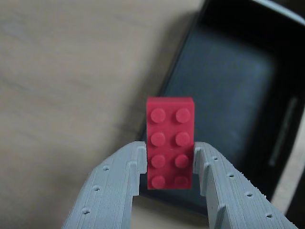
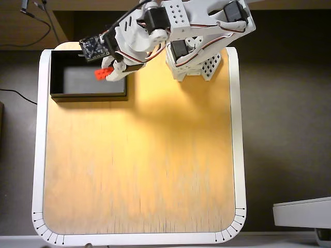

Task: Grasp a lego block and put it in the bin.

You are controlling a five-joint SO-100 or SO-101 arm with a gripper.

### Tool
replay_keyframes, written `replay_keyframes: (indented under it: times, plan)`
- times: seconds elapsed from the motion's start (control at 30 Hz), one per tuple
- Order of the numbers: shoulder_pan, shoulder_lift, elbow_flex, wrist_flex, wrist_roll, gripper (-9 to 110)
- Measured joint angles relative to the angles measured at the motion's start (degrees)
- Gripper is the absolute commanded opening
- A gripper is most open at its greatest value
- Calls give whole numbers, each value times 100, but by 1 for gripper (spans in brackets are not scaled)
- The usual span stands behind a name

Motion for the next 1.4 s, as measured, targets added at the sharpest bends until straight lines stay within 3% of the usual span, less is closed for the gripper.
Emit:
replay_keyframes:
  times: [0.3, 1.13, 1.4]
  plan:
    - [817, -1178, 0, -246, 510, 0]
    - [747, -2848, 0, -1916, -158, 1]
    - [747, -2936, 0, -2127, -158, 12]
